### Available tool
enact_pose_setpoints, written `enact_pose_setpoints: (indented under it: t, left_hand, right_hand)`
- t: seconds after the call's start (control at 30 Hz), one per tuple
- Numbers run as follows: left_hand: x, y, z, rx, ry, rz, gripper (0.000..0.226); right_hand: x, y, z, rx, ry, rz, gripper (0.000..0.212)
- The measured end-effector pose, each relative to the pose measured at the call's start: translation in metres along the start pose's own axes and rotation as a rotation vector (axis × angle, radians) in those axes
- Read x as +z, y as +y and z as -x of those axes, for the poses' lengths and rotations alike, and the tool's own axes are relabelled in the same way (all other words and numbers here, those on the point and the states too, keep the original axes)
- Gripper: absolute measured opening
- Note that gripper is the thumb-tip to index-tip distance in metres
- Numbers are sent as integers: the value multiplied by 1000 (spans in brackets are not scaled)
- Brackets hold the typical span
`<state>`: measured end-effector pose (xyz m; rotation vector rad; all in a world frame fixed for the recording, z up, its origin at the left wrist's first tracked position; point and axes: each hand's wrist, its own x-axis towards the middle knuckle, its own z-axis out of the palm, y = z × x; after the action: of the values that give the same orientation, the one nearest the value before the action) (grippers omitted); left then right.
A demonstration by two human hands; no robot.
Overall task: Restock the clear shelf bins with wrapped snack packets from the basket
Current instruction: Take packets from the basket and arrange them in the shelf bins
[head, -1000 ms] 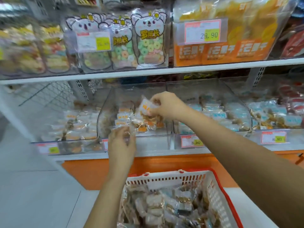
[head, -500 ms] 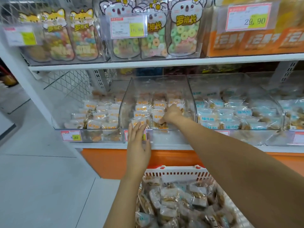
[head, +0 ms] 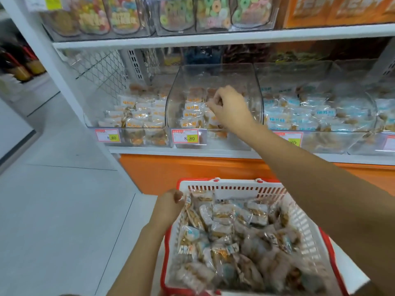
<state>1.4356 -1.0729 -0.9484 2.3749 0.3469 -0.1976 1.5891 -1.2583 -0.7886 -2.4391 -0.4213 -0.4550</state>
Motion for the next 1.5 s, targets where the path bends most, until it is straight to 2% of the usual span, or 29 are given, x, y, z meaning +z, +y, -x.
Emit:
enact_pose_setpoints:
  t: [0.07,0.13,0.2,0.27,0.37,0.5,0.57,0.63,0.77,0.8,0.87,0.93,1.0,1.07,1.3,1.5]
  left_hand:
    - [10,-18,5,-51,-108,-121,22]
    - [21,-29,10,-55,-200,-227,15]
    - [31,-30,14,-51,-234,-308,10]
    - [39,-27,16,-35,-239,-393,15]
    - [48,-24,18,-70,-245,-505,21]
    - [48,-21,15,-152,-256,-526,21]
    - [36,-11,12,-133,-267,-479,19]
    - [19,4,5,-78,-261,-365,13]
    - [-17,58,8,79,-327,25,18]
    - [-22,77,13,132,-354,79,15]
    - [-30,116,23,254,-351,150,10]
    - [-31,154,30,367,-301,205,7]
    - [-30,188,35,444,-261,263,9]
    - [-27,218,39,514,-241,309,11]
    - [9,307,33,698,-225,431,13]
    - [59,362,4,760,-212,229,16]
  right_hand:
    - [-3,-4,36,-136,-34,1,28]
    - [5,0,76,-169,-189,74,33]
    - [24,20,115,-82,-455,201,26]
    - [41,47,152,31,-710,322,22]
    - [56,87,206,187,-1027,370,31]
    - [58,121,249,325,-1222,374,19]
    - [54,129,250,362,-1199,333,19]
    - [45,127,240,354,-1088,235,18]
    - [5,98,206,345,-823,-91,78]
    - [-11,88,195,335,-779,-192,87]
    - [-43,69,171,221,-768,-215,93]
    - [-71,66,151,159,-797,-182,77]
    - [-99,72,138,153,-809,-160,46]
    - [-127,80,132,158,-771,-131,32]
    - [-224,114,127,238,-529,-74,14]
    - [-314,193,116,379,-73,13,16]
